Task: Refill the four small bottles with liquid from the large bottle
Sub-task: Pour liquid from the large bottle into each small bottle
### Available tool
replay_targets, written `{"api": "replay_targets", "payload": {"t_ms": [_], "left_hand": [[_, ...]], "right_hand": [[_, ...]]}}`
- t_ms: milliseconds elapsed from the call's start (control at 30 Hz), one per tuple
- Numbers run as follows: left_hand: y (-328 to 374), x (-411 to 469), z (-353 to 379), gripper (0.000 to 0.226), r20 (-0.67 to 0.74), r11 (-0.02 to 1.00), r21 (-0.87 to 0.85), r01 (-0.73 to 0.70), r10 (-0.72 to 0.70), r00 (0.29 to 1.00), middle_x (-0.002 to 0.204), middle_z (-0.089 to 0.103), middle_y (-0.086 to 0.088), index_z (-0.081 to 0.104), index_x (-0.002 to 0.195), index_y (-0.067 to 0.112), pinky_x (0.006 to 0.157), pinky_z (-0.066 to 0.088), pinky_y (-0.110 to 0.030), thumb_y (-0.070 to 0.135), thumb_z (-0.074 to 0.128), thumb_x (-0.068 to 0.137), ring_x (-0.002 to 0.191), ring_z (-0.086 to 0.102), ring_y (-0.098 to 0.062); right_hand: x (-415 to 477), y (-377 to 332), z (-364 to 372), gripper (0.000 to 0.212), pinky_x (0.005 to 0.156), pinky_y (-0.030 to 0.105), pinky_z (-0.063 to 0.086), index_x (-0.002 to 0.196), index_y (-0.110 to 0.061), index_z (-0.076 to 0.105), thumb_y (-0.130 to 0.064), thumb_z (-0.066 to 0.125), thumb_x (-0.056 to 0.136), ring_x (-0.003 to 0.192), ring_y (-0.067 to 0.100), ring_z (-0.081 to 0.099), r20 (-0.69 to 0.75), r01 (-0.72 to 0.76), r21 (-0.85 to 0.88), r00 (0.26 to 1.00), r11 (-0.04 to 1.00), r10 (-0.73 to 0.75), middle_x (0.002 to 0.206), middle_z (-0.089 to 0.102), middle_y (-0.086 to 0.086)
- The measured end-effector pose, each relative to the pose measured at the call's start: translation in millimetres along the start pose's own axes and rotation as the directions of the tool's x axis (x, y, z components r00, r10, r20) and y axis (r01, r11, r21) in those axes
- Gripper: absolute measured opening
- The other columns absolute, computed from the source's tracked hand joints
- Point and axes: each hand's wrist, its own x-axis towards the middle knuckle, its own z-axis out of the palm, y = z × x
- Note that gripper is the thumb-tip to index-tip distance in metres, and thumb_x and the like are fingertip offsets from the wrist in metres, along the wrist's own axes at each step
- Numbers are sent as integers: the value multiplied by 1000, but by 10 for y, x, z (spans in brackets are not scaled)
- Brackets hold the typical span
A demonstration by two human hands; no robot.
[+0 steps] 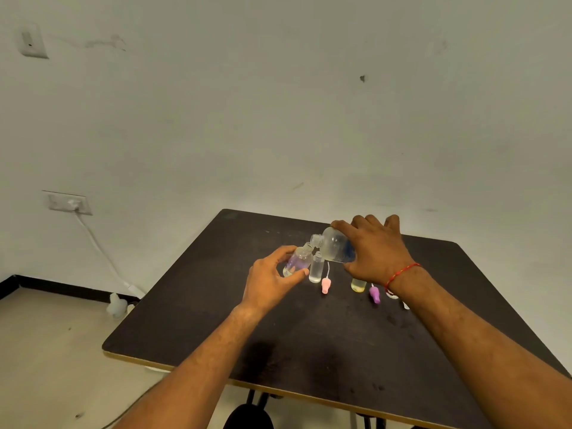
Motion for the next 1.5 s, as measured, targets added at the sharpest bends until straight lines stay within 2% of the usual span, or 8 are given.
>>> {"api": "replay_targets", "payload": {"t_ms": [100,333,533,600,833,1033,1200,1500], "left_hand": [[-34,11,17,44,15,1000,0,17,-17,1000,108,64,35,59,121,45,88,48,-7,48,80,83,104,63,11],[-144,98,70,52,58,993,54,105,-108,992,133,66,5,53,130,31,100,54,-36,44,77,87,117,65,-14],[-284,232,125,50,90,972,142,189,-203,975,133,66,1,47,129,31,85,62,-44,48,72,89,111,66,-19],[-335,290,152,48,90,963,174,204,-222,971,131,66,0,46,126,31,89,60,-47,48,72,90,110,66,-20],[-500,477,255,45,99,911,290,294,-334,938,134,64,-4,41,131,27,98,53,-46,37,68,96,115,65,-27],[-672,559,331,41,93,867,340,365,-417,904,126,66,-7,40,127,29,94,52,-45,36,66,96,109,65,-31],[-765,579,362,42,91,850,346,397,-452,887,127,66,-7,39,128,30,95,52,-45,37,66,96,111,65,-30],[-820,565,373,52,84,856,319,408,-454,887,136,63,-7,38,139,29,102,51,-47,36,67,96,119,63,-29]], "right_hand": [[-88,-1,94,68,92,45,32,135,-36,37,-54,64,75,106,18,57,-3,-108,153,994,982,110,115,61,-7],[-296,-1,327,70,91,42,36,124,-34,41,-64,71,69,104,18,62,52,-302,430,949,851,311,114,64,-10],[-439,-22,464,72,92,38,39,125,-33,43,-62,76,67,106,19,63,66,-344,565,925,750,374,117,65,-10],[-470,-26,479,73,92,35,40,127,-32,44,-58,78,68,108,19,62,69,-344,592,923,728,379,119,64,-9],[-577,24,607,74,103,45,44,127,-29,45,-56,80,67,111,19,61,94,-364,642,911,675,402,122,63,-7],[-638,127,726,75,104,45,38,128,-31,45,-58,79,67,111,18,59,125,-409,632,892,658,435,121,62,-9],[-647,175,803,77,103,54,44,128,-33,43,-62,78,65,111,20,60,139,-421,642,886,641,443,123,62,-8],[-633,191,870,77,105,53,43,128,-34,43,-62,78,65,111,20,60,139,-428,658,878,620,459,123,62,-8]]}}
